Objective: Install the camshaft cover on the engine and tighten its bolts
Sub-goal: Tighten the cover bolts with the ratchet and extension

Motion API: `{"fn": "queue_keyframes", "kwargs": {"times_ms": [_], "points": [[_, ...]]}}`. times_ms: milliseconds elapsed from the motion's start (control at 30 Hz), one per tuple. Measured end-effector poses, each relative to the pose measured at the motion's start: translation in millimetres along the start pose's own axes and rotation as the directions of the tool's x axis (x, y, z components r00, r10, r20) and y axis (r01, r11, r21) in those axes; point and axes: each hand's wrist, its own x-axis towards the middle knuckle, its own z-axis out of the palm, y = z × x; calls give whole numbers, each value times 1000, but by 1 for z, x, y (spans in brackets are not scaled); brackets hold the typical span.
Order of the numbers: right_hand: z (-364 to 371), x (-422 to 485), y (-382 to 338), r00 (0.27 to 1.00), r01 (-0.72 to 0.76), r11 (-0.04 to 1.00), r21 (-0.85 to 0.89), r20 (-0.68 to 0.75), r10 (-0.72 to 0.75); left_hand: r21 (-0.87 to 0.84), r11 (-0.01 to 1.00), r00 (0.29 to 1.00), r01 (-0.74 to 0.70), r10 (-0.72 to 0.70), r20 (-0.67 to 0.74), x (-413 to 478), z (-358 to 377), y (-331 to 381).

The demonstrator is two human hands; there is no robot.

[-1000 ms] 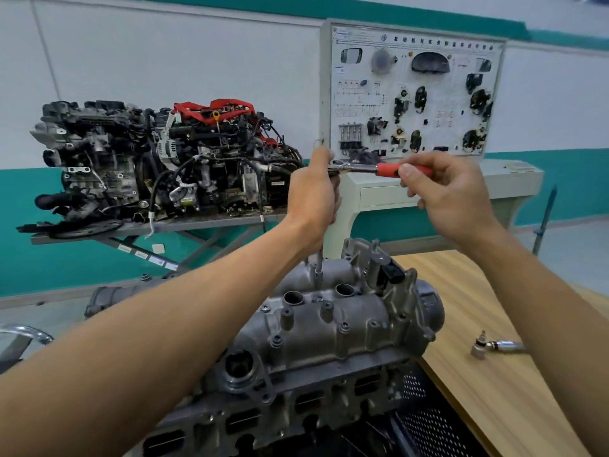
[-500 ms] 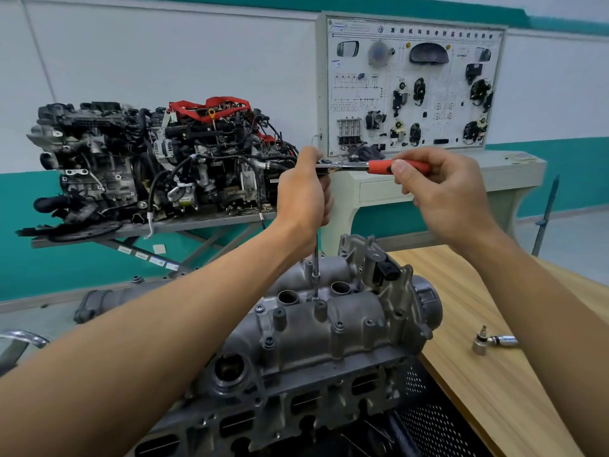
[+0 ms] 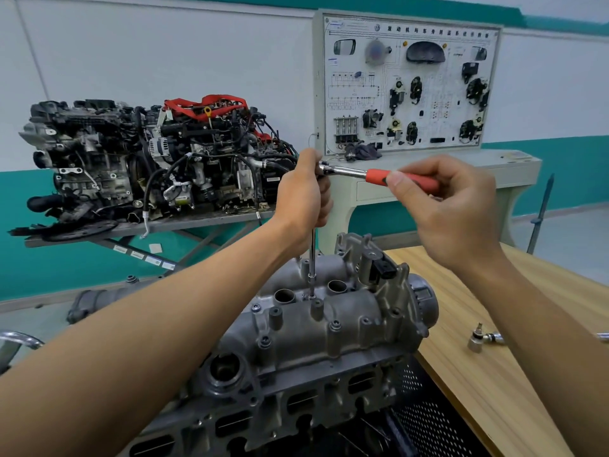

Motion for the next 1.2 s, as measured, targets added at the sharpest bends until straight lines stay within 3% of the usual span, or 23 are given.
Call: {"fn": "queue_keyframes", "kwargs": {"times_ms": [100, 200, 267, 400, 500, 733, 900, 1067, 1200], "points": [[7, -15, -16, 989, 144, 989, -14, -38, -144, 5, 1000, 1000, 11, -11, 18, -1, 1, 0], [7, -18, -11, 981, 189, 982, 13, -53, -188, -1, 1000, 1000, 17, -17, 20, -4, 0, 0], [3, -10, 4, 993, 110, 994, -5, -52, -110, 0, 1000, 1000, 11, -11, 25, -5, 0, 1], [1, 19, 41, 974, -212, 975, -66, 64, 216, 83, 996, 996, 10, -17, 89, -7, 10, -2], [6, 25, 53, 952, -267, 954, -134, 118, 283, 100, 995, 993, 20, -31, 116, -5, 13, -3], [-13, -3, 28, 993, -79, 996, -47, -97, 75, 57, 998, 992, 33, -40, 124, 1, 10, -4], [-4, -23, -6, 988, 22, 1000, -19, -153, -25, -10, 999, 993, 48, -47, 106, 1, 7, 1], [10, -25, -32, 989, 109, 994, 3, -97, -108, -59, 996, 997, 65, -63, 38, -1, -2, 7], [3, -15, -29, 993, -81, 984, 158, 102, 65, -46, 996, 994, 81, -84, -66, -7, 0, 16]]}}
